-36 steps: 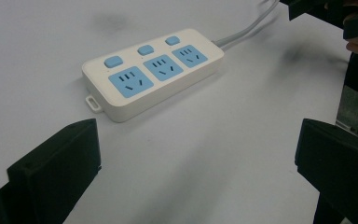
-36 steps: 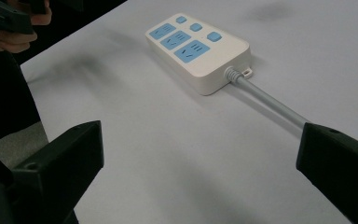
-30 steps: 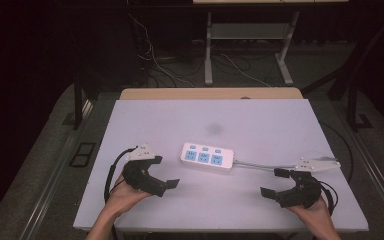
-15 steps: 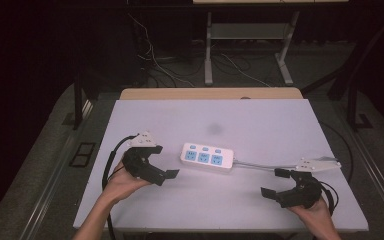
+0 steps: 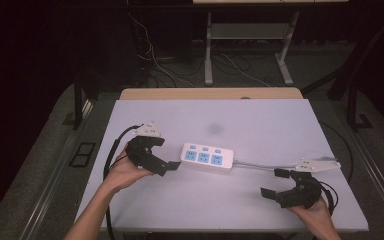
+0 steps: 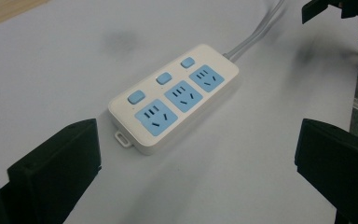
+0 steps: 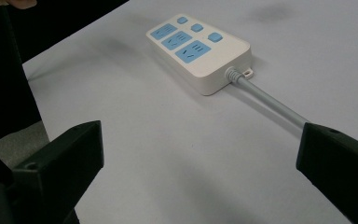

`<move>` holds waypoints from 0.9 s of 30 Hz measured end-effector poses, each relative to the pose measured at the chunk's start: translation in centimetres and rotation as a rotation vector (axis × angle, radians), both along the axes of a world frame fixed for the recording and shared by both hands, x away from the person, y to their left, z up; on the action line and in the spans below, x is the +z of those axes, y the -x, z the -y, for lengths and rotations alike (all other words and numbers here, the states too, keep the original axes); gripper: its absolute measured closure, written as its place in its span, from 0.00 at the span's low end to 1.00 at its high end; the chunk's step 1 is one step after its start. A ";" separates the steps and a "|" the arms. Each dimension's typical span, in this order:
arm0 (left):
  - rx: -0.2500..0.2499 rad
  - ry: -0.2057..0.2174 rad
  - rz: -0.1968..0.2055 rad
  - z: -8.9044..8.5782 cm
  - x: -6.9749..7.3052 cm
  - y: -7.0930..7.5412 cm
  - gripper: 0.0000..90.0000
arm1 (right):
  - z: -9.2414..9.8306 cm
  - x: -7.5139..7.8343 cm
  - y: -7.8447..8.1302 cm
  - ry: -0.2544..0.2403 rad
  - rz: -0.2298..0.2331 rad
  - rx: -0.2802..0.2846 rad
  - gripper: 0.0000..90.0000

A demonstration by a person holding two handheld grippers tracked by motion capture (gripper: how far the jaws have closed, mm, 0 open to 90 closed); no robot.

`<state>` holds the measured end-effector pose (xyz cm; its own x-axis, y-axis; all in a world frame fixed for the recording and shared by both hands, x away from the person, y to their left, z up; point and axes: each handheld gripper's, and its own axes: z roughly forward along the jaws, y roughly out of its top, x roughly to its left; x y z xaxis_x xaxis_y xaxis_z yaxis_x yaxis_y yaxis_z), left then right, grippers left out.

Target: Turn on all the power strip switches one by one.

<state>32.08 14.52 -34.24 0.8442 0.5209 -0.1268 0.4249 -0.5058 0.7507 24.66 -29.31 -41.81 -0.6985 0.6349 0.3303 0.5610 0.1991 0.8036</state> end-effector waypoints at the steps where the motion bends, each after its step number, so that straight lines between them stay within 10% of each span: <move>1: -0.003 -0.007 0.000 0.2 0.1 -0.3 0.00 | 0.0 0.0 0.0 0.000 0.000 0.000 0.01; 27: -0.050 -0.132 -0.046 2.8 -1.0 -4.9 0.00 | 0.2 0.0 0.0 -0.001 0.005 -0.001 0.01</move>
